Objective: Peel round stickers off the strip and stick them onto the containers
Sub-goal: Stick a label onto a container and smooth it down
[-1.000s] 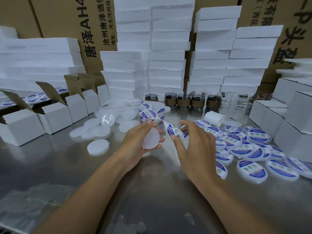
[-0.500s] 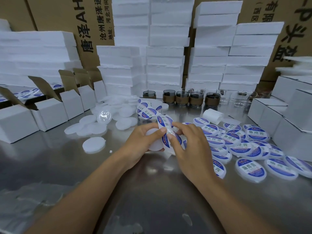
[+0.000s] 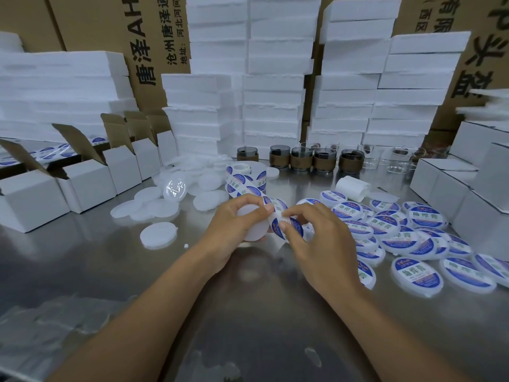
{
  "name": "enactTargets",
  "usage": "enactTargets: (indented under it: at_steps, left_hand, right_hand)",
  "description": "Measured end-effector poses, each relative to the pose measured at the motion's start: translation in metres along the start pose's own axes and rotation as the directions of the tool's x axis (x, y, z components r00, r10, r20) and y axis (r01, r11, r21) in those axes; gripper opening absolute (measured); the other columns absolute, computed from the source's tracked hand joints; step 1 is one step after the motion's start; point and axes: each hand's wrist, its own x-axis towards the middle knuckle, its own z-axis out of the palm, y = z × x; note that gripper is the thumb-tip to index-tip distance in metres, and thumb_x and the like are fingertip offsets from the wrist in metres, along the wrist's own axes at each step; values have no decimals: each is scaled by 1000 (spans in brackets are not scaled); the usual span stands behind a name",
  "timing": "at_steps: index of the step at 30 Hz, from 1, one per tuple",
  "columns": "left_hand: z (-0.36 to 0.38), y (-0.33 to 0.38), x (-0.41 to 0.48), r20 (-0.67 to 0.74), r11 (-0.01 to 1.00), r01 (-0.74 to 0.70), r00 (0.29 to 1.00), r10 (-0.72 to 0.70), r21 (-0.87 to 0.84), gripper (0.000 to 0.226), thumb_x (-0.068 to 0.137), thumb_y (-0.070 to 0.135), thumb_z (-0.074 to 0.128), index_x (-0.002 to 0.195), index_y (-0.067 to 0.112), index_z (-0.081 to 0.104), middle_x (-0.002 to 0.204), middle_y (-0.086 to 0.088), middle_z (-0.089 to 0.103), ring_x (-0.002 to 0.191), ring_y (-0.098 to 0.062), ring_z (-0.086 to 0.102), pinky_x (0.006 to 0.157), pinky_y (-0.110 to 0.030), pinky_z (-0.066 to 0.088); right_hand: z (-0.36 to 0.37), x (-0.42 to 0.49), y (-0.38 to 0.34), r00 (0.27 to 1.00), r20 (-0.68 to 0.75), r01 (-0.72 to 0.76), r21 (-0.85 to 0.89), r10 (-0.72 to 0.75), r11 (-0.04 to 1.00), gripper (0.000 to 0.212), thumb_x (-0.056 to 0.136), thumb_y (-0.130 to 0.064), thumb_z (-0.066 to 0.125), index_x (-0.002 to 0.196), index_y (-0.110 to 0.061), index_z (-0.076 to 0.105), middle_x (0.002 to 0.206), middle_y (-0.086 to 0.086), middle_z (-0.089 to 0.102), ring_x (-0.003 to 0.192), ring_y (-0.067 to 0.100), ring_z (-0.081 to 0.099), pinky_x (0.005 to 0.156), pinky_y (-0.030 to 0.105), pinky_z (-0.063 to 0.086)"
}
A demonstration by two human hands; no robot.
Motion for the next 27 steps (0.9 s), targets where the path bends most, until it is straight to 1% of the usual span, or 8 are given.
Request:
enactTargets:
  at_steps: [6,10,13,15,17,21,24,27]
  left_hand:
    - [0,-3,4,-120,999,-15,993,19,29,12,80,24,73,74,18,65,90,-12,67,72,-23,64,54,-23,51]
    - [0,-4,7,-226,996,-46,972,61,75,16,80,25,73,70,18,63,76,4,64,60,-9,61,46,-16,46]
    - [0,-4,6,-231,996,-36,971,55,87,15,81,23,73,74,15,62,57,10,63,50,-4,60,48,-15,48]
    - [-1,-5,7,-239,995,-31,970,53,98,15,80,24,74,73,17,62,64,3,64,57,-12,60,56,-22,53]
    - [-2,-5,8,-252,993,-29,966,58,118,15,79,26,75,71,19,64,67,4,64,63,-16,61,64,-31,55]
    - [-7,-6,11,-363,990,-2,930,54,141,18,75,34,78,73,20,66,60,12,67,73,-23,68,75,-39,56]
    - [-15,-7,15,-497,994,48,868,5,95,25,73,41,78,81,20,67,78,4,69,79,-27,68,78,-39,57]
    - [-20,-5,17,-603,998,62,797,-37,21,21,80,47,69,79,27,62,80,-2,68,73,-19,64,76,-35,54]
  right_hand:
    - [2,-1,0,999,18,46,9,-46,999,12,80,-15,64,84,-25,68,88,-10,53,88,7,47,69,26,38]
    - [0,-1,-5,997,-52,62,31,-60,998,9,73,-14,58,75,-18,66,85,-7,52,87,11,47,74,31,41]
    - [-2,2,-9,993,-121,31,146,-14,989,9,72,-12,55,68,-19,60,74,-7,57,80,14,52,74,28,42]
    - [-5,5,-10,981,-157,-64,300,115,952,17,75,-7,58,66,-22,57,68,-9,58,73,8,54,70,16,40]
    - [-10,10,-11,941,-135,-204,506,311,838,25,78,-3,59,63,-22,57,61,-13,59,62,1,53,62,8,39]
    - [-16,20,-8,779,139,-470,776,612,422,24,83,-3,58,67,-20,62,61,-9,63,53,3,55,55,19,44]
    - [-17,23,-7,730,313,-530,821,608,213,15,85,-8,57,77,-20,62,67,-3,67,53,6,57,57,23,42]
    - [-17,22,-10,753,393,-540,827,528,156,8,83,-15,61,80,-22,64,73,-4,67,53,5,58,57,22,40]
